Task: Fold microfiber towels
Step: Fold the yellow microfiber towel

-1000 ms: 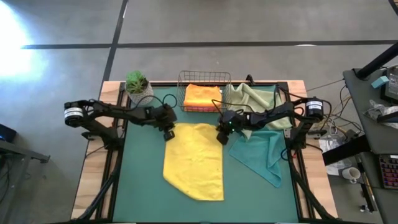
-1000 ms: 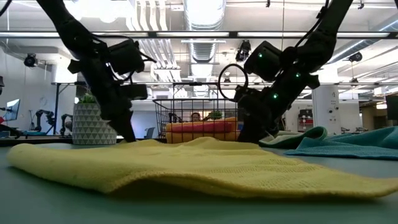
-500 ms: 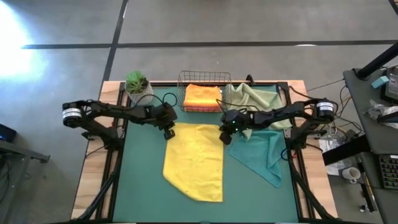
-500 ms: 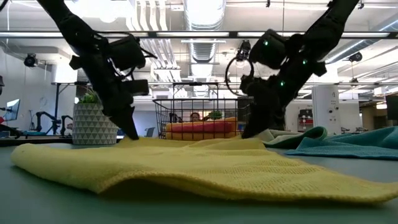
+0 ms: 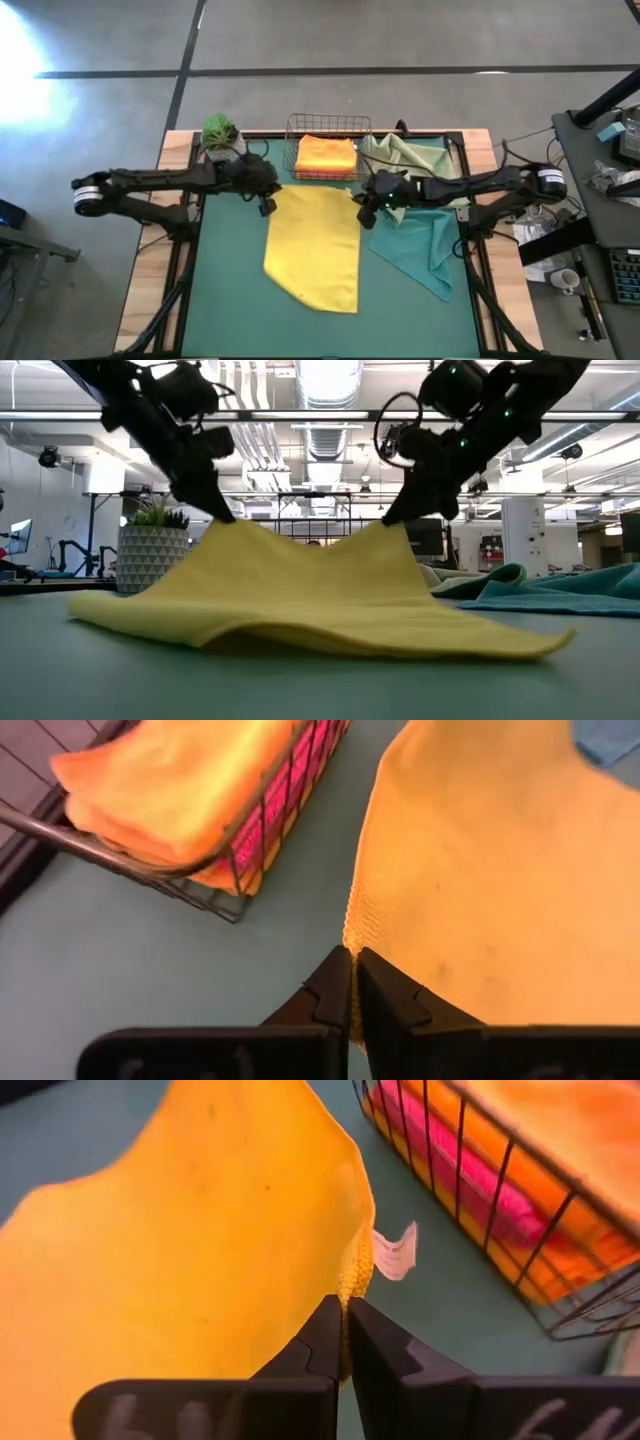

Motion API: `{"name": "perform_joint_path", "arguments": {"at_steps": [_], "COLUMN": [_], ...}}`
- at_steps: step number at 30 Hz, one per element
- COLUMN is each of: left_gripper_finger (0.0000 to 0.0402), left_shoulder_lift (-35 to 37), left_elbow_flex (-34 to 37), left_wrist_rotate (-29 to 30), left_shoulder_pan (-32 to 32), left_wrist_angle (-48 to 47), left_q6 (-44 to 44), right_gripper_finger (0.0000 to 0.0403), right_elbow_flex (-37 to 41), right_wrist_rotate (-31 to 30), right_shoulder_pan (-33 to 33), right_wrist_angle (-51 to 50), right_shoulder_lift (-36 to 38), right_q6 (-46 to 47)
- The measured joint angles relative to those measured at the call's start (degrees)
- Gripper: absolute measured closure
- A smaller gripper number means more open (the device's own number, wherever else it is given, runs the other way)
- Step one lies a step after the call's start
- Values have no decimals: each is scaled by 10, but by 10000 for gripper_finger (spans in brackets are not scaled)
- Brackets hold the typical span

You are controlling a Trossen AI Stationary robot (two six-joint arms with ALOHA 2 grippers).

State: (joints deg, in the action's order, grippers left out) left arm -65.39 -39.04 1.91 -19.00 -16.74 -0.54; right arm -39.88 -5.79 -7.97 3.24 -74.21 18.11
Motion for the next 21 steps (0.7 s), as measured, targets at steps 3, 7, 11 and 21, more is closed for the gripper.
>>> {"name": "perform_joint_path", "arguments": {"at_steps": [3,7,11,21], "left_gripper_finger": [401,402,402,402], "left_shoulder_lift": [32,73,105,127], "left_elbow_flex": [-9,-30,-61,-175], "left_wrist_rotate": [0,0,0,0], "left_shoulder_pan": [0,0,1,14], "left_wrist_angle": [-25,-69,-127,-228], "left_q6": [0,0,23,30], "right_gripper_finger": [394,394,394,394], "right_elbow_flex": [0,0,-17,-158], "right_wrist_rotate": [-21,-58,-111,-210], "right_shoulder_pan": [17,45,79,151], "right_wrist_angle": [1,2,-4,-125], "right_shoulder_lift": [25,61,96,79], "right_q6": [0,8,5,-47]}}
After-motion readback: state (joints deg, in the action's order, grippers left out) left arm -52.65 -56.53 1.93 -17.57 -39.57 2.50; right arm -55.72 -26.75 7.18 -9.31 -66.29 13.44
